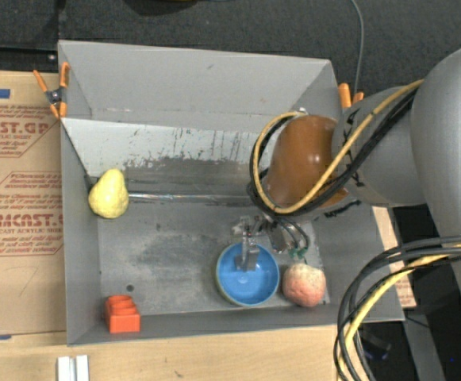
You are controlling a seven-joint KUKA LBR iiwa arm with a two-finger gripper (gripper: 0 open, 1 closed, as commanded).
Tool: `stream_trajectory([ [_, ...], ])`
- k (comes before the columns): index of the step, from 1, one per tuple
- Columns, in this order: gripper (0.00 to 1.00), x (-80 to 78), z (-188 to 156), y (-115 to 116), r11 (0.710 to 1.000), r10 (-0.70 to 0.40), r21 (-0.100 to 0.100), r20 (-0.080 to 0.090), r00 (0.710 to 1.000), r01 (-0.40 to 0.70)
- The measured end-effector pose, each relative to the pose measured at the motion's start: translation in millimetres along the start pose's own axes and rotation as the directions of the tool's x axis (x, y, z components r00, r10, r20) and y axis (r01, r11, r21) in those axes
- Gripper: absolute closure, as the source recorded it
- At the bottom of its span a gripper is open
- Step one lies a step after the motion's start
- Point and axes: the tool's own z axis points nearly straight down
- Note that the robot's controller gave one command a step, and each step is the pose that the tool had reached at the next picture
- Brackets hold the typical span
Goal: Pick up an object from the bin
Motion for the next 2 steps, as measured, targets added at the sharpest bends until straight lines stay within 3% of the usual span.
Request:
stream_trajectory([
  [2, 1.0, -0.2, -44, 0, 1.0, 0.0, 0.0, 0.001, 1.0, 0.0],
])
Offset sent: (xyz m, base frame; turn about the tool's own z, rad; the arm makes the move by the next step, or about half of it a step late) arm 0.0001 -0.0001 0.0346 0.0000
